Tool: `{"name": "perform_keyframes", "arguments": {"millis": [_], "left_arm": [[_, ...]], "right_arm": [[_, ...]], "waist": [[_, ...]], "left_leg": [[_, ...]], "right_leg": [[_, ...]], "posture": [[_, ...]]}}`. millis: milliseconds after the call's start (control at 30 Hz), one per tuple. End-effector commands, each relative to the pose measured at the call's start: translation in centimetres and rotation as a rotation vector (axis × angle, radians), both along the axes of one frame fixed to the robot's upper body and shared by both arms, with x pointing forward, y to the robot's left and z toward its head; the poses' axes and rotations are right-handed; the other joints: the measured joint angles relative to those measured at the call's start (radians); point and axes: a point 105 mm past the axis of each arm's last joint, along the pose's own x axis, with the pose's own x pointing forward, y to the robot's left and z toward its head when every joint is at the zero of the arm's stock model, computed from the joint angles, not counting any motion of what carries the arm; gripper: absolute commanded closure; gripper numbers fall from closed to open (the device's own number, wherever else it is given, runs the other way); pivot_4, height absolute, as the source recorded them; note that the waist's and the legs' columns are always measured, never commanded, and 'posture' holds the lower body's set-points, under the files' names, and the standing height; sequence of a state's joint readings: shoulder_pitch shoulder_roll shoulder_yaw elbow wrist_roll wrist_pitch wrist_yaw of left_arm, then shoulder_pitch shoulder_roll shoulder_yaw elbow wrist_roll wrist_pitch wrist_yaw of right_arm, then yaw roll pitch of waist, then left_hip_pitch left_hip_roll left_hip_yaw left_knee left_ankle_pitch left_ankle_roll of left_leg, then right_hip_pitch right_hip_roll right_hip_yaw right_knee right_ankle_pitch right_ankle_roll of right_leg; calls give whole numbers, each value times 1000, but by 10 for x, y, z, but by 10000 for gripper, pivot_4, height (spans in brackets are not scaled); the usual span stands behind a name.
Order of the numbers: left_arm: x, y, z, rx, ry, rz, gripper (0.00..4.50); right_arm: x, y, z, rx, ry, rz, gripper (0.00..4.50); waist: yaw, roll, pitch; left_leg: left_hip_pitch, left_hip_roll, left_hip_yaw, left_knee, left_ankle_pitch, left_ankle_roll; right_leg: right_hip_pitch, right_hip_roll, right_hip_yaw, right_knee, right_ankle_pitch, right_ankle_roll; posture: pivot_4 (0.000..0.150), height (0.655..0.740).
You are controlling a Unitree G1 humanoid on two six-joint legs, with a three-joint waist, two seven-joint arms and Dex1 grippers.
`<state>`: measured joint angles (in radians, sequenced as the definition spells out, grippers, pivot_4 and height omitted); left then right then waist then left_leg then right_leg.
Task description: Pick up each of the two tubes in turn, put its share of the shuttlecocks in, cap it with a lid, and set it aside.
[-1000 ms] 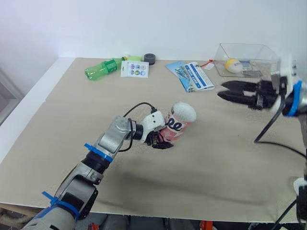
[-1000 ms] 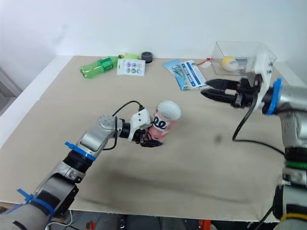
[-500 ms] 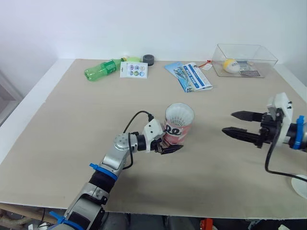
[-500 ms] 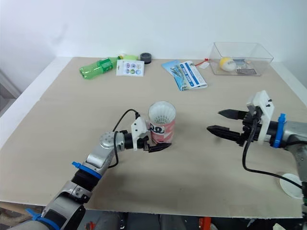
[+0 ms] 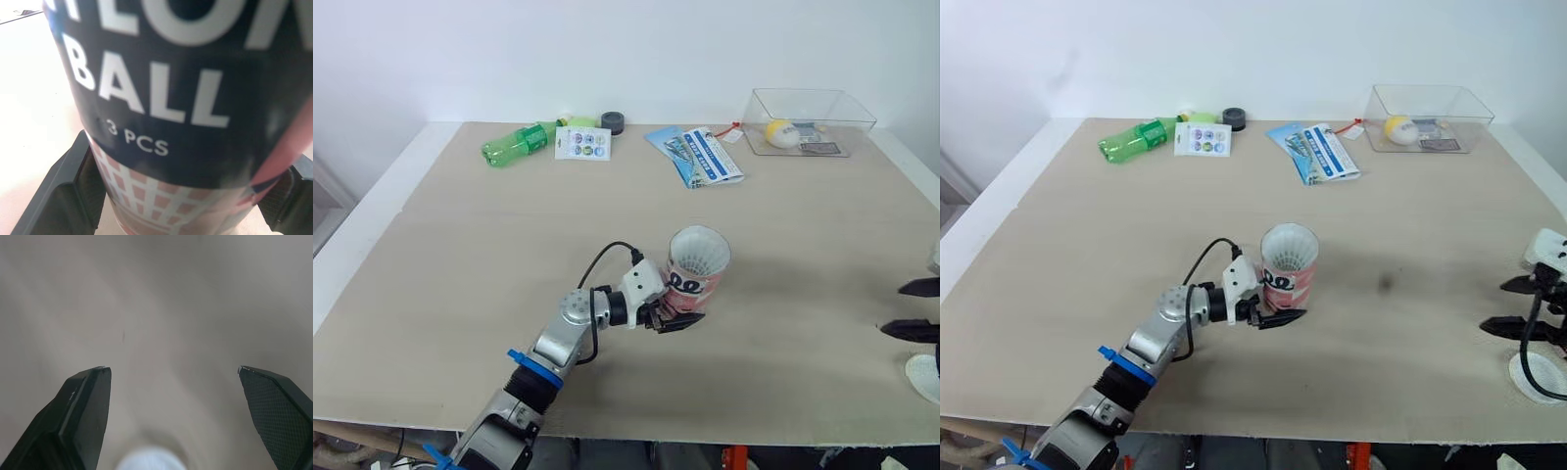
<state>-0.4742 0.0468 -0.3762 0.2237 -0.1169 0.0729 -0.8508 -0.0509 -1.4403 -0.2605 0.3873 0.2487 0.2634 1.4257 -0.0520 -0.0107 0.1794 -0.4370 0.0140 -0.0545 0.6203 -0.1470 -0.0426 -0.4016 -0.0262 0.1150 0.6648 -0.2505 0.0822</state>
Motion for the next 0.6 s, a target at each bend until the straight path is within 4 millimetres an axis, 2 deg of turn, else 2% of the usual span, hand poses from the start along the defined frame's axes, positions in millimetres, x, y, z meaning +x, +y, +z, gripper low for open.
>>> {"name": "perform_keyframes", "arguments": {"millis": [33,200,400,600], "left_arm": [[-3,-8,19,-53,-39,-12,8574],[-4,-11,20,-59,-31,-11,8574],[-6,-12,23,-79,-9,-4,8574],[-10,-14,23,-82,9,-10,8574]], "right_arm": [[-4,-13,6,-91,17,54,464],[-12,-20,-2,-32,88,22,464],[-25,-18,-12,39,225,-74,464],[-38,-13,-16,96,288,-159,464]], "waist": [[0,0,0],[0,1,1],[1,2,1],[1,2,1]], "left_leg": [[0,0,0,1,0,0],[0,-1,1,0,0,0],[0,-1,1,0,0,0],[0,-1,1,0,0,0]], "right_leg": [[0,0,0,0,0,0],[0,-1,1,0,0,0],[0,0,1,0,0,0],[0,-1,2,0,0,1]], "posture": [[1500,7400],[1500,7400],[1500,7400],[1500,7400]]}}
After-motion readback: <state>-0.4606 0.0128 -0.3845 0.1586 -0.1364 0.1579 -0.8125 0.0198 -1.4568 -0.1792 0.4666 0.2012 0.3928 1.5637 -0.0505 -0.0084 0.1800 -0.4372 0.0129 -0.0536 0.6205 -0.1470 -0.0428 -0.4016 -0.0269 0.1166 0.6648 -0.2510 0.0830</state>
